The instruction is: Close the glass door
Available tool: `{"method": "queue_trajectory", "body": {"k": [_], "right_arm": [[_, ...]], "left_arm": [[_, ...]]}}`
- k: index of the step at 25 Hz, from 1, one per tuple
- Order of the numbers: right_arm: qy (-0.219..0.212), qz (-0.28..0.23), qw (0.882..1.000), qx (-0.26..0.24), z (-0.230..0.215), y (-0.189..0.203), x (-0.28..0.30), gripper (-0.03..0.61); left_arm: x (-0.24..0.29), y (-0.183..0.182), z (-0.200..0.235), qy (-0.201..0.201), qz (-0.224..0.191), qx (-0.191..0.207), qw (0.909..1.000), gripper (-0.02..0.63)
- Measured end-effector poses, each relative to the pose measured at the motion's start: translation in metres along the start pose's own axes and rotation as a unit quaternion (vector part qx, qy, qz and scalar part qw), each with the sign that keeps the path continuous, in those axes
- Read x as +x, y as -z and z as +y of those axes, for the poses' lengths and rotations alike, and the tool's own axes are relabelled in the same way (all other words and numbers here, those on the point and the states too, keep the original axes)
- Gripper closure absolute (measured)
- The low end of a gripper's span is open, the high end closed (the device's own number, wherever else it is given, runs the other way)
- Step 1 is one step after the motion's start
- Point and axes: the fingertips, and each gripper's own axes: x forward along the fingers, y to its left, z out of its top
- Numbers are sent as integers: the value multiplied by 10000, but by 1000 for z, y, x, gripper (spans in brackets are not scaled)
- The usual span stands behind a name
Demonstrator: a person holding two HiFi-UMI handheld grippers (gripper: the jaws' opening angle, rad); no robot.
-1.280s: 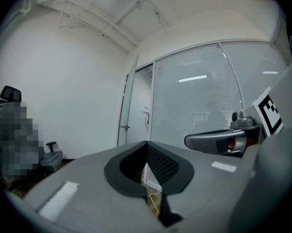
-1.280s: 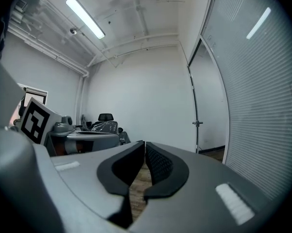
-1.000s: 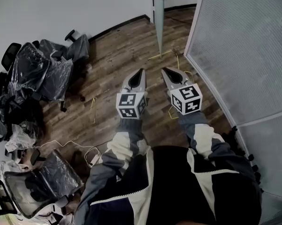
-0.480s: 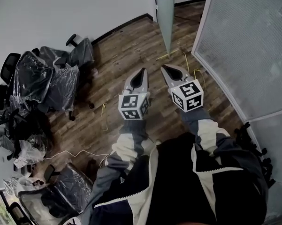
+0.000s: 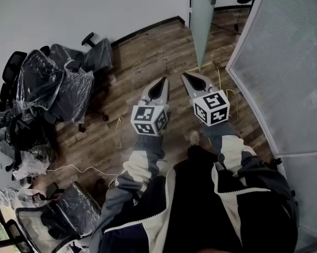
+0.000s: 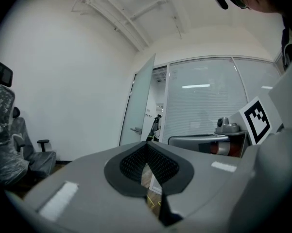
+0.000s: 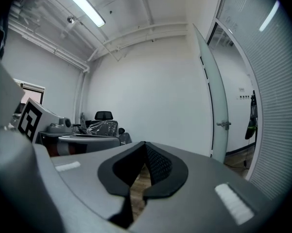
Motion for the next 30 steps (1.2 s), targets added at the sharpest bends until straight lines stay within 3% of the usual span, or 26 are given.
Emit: {"method": "queue_trajectory", "body": {"k": [5,12,20,30], "right_arm": [[-358,-54,9993,-22,-40,-15,50,575],[-457,-68,9989,50,-136,-36,83,575],[-625,-101,9980,45,-182,-36,109,575],[-197,-24,9998,-97,-224,-29,156,574]], "left_arm": [[58,-17,31,-260,-51,118,9996,611],[149,-25,44,-578,30,246,9980,611],[199,-26,59,-823,132,434,9956,611],[249,-16,109,-685,192,421,9966,611]]}}
